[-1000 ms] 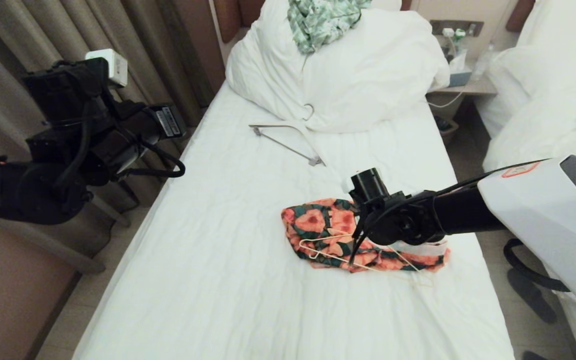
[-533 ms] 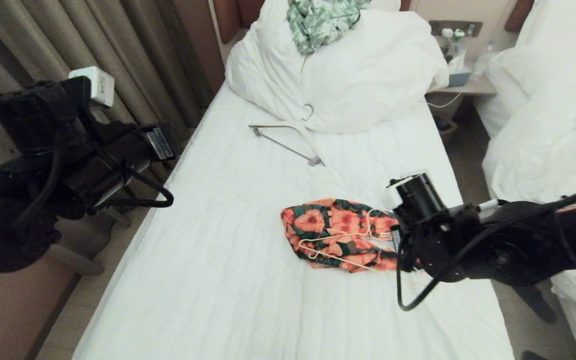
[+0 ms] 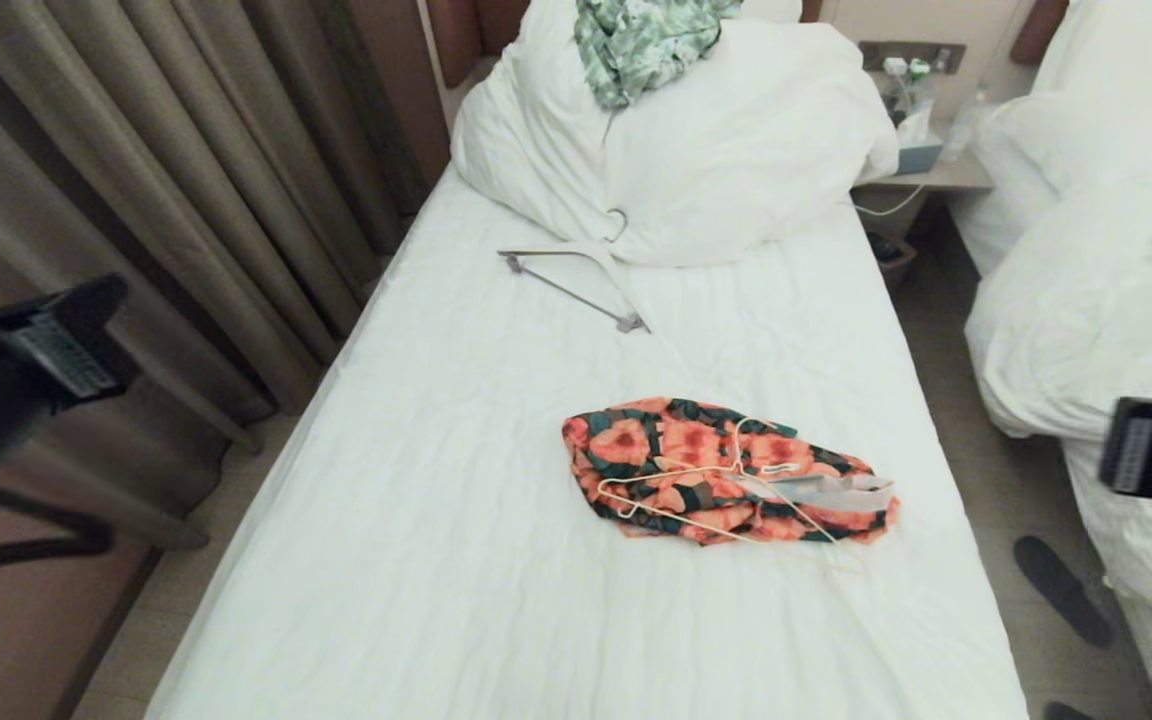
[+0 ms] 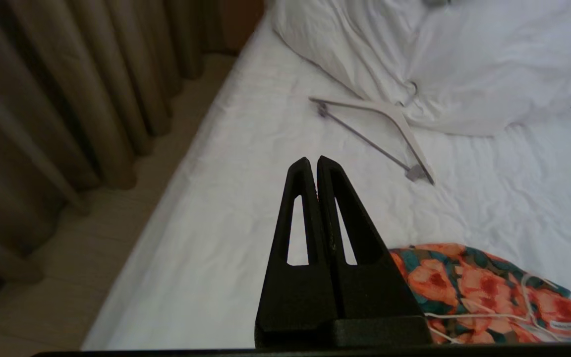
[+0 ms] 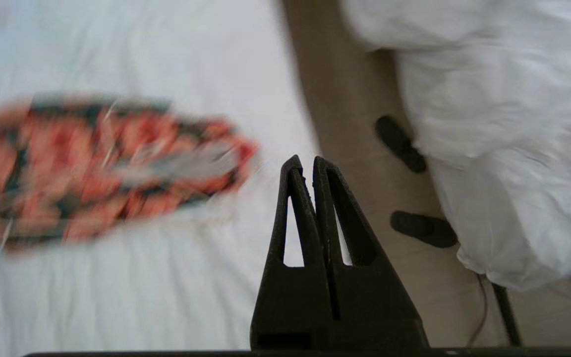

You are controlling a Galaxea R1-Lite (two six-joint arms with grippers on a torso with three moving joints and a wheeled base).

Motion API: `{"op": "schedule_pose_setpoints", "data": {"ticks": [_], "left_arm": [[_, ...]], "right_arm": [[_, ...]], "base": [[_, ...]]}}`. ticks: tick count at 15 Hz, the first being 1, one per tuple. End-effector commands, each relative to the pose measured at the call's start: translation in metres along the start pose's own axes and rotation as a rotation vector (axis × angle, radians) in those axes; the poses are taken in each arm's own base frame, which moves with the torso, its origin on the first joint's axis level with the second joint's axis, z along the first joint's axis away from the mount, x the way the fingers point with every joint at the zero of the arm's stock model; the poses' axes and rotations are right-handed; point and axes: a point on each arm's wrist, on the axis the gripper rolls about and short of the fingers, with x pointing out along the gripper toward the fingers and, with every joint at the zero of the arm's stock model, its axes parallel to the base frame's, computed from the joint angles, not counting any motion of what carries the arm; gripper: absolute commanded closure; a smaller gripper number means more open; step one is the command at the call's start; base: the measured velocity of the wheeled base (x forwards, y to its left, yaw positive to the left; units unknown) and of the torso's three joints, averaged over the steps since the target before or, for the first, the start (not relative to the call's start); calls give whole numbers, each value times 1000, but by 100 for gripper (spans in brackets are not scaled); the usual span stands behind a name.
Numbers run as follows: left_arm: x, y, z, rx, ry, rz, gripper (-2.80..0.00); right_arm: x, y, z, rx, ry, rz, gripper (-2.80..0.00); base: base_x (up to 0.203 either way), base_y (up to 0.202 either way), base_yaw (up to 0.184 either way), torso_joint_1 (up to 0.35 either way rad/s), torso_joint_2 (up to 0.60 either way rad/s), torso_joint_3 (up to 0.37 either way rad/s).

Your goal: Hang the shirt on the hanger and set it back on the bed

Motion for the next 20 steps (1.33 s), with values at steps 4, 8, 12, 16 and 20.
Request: {"op": "schedule_pose_setpoints", "data": {"ticks": [4,8,12,16,20], "left_arm": [[-118,43,8,12,-100,141,0],[-146,52,-31,51,18,170,0],[-163,58,-68,68,48,176,0],[-171,59,-90,89,65,195,0],[-185,59,-112,100,70,82,0]], "right_arm": [[-76,-107,-8,287,-248,-229,0],[-101,-131,-60,301,-258,-372,0],[-106,-137,-98,285,-242,-338,0],[-115,-142,-122,223,-271,-361,0],[-117,-141,-153,194,-294,-180,0]], "base": [[0,0,0,0,0,0],[0,0,0,0,0,0],[0,0,0,0,0,0],[0,0,0,0,0,0],[0,0,0,0,0,0]]}}
